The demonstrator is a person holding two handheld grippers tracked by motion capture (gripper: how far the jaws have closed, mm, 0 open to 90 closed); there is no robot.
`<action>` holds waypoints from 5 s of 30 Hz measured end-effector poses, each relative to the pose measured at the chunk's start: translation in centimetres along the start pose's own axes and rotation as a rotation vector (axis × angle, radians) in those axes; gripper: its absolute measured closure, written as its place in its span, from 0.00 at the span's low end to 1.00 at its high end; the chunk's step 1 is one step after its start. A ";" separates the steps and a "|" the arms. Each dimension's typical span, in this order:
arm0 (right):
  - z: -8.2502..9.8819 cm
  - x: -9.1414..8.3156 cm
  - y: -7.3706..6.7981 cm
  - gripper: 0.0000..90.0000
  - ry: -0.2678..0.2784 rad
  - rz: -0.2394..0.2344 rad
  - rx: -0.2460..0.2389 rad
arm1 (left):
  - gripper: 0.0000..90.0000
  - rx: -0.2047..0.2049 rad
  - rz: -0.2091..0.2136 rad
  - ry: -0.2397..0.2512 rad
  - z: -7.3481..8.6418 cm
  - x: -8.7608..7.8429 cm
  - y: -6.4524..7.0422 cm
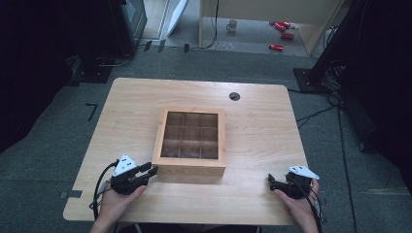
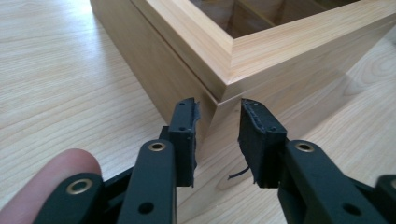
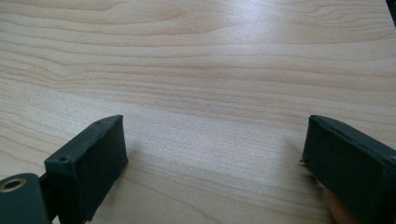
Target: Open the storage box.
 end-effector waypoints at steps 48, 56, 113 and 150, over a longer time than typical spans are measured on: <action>-6.3 -1.7 -12.3 0.18 0.141 -0.304 -0.149 | 0.79 0.054 -0.023 -0.017 -1.5 -0.4 0.5; -7.2 -1.8 -13.0 0.19 0.163 -0.301 -0.147 | 0.79 0.047 -0.040 -0.004 -2.3 -0.5 0.0; -16.5 -2.9 -14.2 0.20 0.400 -0.377 -0.218 | 0.28 -0.095 -0.299 -0.146 4.9 -2.6 -6.1; -22.7 0.4 -13.3 0.56 0.461 -0.481 -0.122 | 0.22 -0.056 -0.314 -0.131 5.2 -2.1 -5.7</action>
Point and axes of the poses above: each handheld gripper's, and its own axes: x roughly forward along the jaws, z roughly out of its underside, y roughly to its right, the point moved 1 cm from there along x, roughly forward along the jaws, and after that the axes turned 1 degree about z, right-handed, at the moved point
